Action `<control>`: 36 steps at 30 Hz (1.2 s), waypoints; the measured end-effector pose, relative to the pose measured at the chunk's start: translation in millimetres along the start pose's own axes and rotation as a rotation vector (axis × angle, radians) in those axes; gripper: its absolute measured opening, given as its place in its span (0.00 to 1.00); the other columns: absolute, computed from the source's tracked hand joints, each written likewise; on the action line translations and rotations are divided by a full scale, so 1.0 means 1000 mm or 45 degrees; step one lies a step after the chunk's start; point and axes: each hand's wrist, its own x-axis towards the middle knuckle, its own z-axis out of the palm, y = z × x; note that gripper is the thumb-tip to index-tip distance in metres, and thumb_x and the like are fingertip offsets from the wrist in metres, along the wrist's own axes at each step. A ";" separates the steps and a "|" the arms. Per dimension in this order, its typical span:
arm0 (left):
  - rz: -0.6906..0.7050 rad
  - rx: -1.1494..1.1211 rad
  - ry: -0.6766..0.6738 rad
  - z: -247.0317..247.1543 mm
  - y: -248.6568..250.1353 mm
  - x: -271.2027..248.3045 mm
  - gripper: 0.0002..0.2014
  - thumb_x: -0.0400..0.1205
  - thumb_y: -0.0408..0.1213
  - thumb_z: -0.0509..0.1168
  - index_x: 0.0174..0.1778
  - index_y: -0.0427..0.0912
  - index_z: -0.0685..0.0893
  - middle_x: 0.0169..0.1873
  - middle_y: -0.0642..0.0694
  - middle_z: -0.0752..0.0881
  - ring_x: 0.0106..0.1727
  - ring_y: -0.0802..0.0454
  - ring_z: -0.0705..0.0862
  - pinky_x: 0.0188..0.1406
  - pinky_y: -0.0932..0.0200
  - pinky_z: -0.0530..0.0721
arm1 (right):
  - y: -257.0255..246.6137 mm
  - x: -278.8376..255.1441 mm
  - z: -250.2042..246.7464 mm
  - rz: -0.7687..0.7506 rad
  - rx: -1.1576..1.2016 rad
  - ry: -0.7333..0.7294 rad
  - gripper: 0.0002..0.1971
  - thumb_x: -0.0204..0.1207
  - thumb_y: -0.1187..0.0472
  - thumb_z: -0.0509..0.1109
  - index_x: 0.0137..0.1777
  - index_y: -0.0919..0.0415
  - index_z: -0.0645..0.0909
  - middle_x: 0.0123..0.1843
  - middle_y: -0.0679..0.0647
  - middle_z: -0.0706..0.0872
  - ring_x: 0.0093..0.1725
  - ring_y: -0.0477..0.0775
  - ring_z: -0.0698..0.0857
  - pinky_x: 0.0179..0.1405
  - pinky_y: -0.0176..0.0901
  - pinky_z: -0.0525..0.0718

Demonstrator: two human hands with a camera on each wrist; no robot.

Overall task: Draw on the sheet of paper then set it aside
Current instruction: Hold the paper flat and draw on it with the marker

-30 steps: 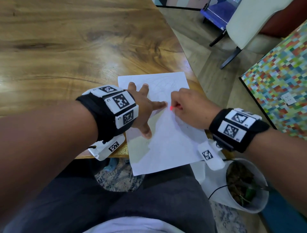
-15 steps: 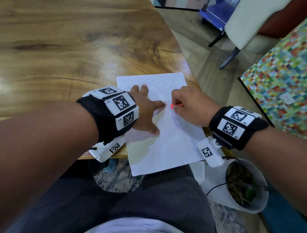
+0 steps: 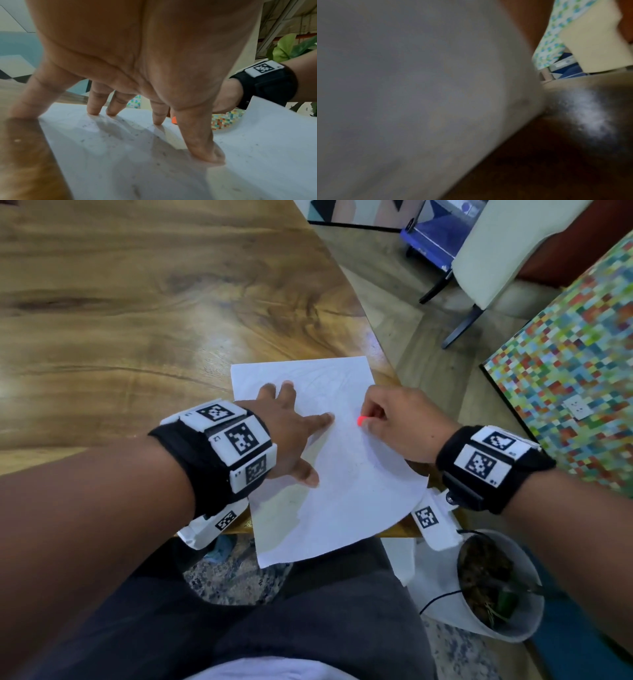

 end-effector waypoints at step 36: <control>0.037 0.066 -0.044 -0.005 0.016 0.009 0.66 0.65 0.76 0.73 0.90 0.56 0.40 0.89 0.41 0.39 0.88 0.36 0.47 0.66 0.32 0.79 | -0.010 -0.003 0.008 -0.222 -0.099 -0.083 0.04 0.79 0.57 0.65 0.46 0.50 0.81 0.47 0.47 0.78 0.47 0.51 0.79 0.49 0.48 0.80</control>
